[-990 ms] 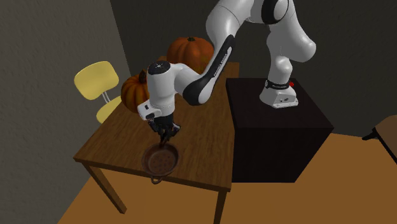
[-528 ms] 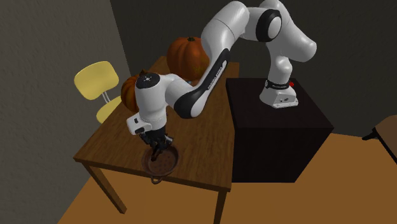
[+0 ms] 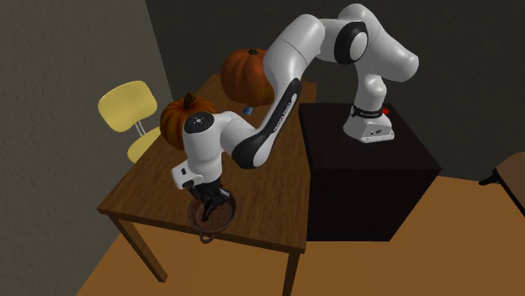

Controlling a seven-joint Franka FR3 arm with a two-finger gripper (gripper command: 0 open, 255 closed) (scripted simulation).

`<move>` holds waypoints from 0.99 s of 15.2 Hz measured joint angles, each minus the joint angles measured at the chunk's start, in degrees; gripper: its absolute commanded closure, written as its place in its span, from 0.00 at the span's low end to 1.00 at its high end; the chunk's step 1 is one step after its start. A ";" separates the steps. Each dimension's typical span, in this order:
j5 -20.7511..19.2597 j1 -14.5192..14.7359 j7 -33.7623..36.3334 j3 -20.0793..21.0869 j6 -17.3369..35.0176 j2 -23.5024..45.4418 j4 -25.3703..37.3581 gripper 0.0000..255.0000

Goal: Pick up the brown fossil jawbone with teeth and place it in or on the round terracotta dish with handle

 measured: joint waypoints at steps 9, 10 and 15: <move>-0.10 0.03 -0.01 -0.15 0.73 1.57 0.87 0.00; -0.10 0.03 -0.01 -0.15 0.73 1.57 0.87 0.00; -0.10 0.03 -0.01 -0.15 0.73 1.57 0.87 0.00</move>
